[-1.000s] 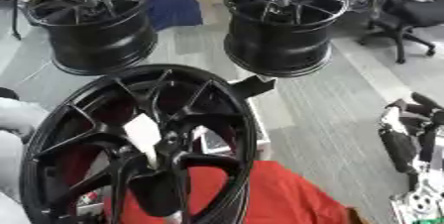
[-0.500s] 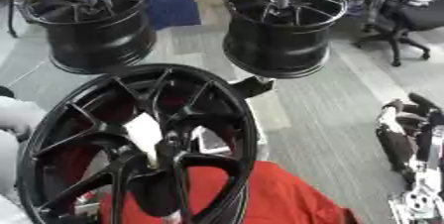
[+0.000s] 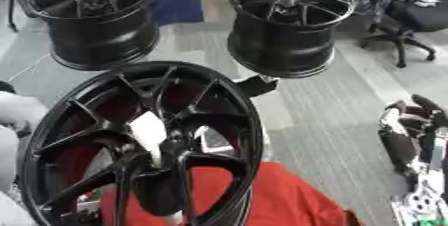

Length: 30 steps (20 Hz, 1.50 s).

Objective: Pull the pin out of the wheel hub.

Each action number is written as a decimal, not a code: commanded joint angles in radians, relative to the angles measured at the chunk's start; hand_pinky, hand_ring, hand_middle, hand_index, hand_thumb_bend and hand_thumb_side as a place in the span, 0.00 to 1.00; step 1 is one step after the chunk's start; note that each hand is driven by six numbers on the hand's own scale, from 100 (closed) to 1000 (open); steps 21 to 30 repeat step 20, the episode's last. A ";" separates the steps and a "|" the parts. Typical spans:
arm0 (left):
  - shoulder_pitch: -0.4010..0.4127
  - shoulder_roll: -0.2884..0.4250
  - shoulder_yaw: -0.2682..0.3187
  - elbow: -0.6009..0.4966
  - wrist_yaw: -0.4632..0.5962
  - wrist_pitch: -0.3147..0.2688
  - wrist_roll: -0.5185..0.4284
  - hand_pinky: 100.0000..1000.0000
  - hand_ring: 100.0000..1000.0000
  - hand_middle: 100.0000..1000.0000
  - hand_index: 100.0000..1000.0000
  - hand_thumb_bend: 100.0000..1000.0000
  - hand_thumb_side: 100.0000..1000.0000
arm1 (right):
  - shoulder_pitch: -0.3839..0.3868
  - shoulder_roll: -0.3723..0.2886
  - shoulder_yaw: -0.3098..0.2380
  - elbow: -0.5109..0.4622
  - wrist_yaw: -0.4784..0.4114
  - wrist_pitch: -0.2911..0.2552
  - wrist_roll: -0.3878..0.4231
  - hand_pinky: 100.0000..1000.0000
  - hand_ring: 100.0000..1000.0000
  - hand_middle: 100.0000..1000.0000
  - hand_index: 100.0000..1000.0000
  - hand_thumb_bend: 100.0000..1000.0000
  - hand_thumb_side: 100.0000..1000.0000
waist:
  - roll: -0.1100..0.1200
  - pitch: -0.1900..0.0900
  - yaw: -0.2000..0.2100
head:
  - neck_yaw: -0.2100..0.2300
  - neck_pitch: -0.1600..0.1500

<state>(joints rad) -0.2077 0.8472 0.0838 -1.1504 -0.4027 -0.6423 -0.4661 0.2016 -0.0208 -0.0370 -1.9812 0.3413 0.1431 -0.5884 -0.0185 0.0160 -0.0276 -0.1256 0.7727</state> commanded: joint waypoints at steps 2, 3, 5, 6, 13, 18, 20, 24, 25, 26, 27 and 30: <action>0.032 -0.093 0.083 -0.182 0.316 0.075 -0.079 0.64 0.64 0.67 0.76 0.00 0.62 | -0.011 0.005 -0.005 -0.019 0.003 0.000 -0.002 0.60 0.54 0.59 0.78 0.00 0.33 | -0.002 0.001 0.004 | -0.006 -0.003; 0.043 -0.129 0.095 -0.222 0.391 0.117 -0.097 0.63 0.63 0.67 0.76 0.00 0.63 | -0.011 0.006 -0.005 -0.019 0.002 0.000 -0.002 0.60 0.54 0.59 0.78 0.00 0.32 | -0.004 0.002 0.006 | -0.007 -0.003; 0.060 -0.201 0.122 -0.305 0.504 0.206 -0.123 0.63 0.62 0.66 0.75 0.00 0.63 | -0.014 0.007 -0.003 -0.019 0.001 -0.001 0.000 0.60 0.54 0.59 0.78 0.00 0.33 | -0.010 0.003 0.009 | -0.011 -0.003; 0.069 -0.240 0.138 -0.343 0.542 0.251 -0.123 0.62 0.61 0.65 0.75 0.00 0.64 | -0.015 0.008 -0.003 -0.019 0.001 -0.002 0.001 0.60 0.54 0.59 0.78 0.00 0.33 | -0.015 0.005 0.011 | -0.012 -0.003; 0.105 -0.494 0.241 -0.541 0.614 0.534 0.058 0.58 0.57 0.60 0.71 0.00 0.78 | -0.015 0.018 -0.003 -0.019 -0.004 -0.001 0.000 0.60 0.54 0.59 0.78 0.00 0.33 | -0.027 0.008 0.028 | -0.006 -0.003; 0.107 -0.622 0.276 -0.571 0.559 0.678 0.242 0.57 0.55 0.58 0.70 0.00 0.85 | -0.015 0.021 -0.003 -0.019 -0.006 -0.003 0.002 0.60 0.54 0.59 0.78 0.00 0.33 | -0.031 0.006 0.034 | -0.003 -0.003; 0.111 -0.639 0.276 -0.568 0.542 0.710 0.299 0.56 0.54 0.57 0.69 0.00 0.85 | -0.014 0.023 -0.004 -0.019 -0.006 -0.002 0.001 0.60 0.54 0.59 0.78 0.00 0.32 | -0.033 0.006 0.033 | 0.001 -0.003; 0.111 -0.639 0.276 -0.568 0.542 0.710 0.299 0.56 0.54 0.57 0.69 0.00 0.85 | -0.014 0.023 -0.004 -0.019 -0.006 -0.002 0.001 0.60 0.54 0.59 0.78 0.00 0.32 | -0.033 0.006 0.033 | 0.001 -0.003; 0.111 -0.639 0.276 -0.568 0.542 0.710 0.299 0.56 0.54 0.57 0.69 0.00 0.85 | -0.014 0.023 -0.004 -0.019 -0.006 -0.002 0.001 0.60 0.54 0.59 0.78 0.00 0.32 | -0.033 0.006 0.033 | 0.001 -0.003; 0.111 -0.639 0.276 -0.568 0.542 0.710 0.299 0.56 0.54 0.57 0.69 0.00 0.85 | -0.014 0.023 -0.004 -0.019 -0.006 -0.002 0.001 0.60 0.54 0.59 0.78 0.00 0.32 | -0.033 0.006 0.033 | 0.001 -0.003; 0.111 -0.639 0.276 -0.568 0.542 0.710 0.299 0.56 0.54 0.57 0.69 0.00 0.85 | -0.014 0.023 -0.004 -0.019 -0.006 -0.002 0.001 0.60 0.54 0.59 0.78 0.00 0.32 | -0.033 0.006 0.033 | 0.001 -0.003; 0.111 -0.639 0.276 -0.568 0.542 0.710 0.299 0.56 0.54 0.57 0.69 0.00 0.85 | -0.014 0.023 -0.004 -0.019 -0.006 -0.002 0.001 0.60 0.54 0.59 0.78 0.00 0.32 | -0.033 0.006 0.033 | 0.001 -0.003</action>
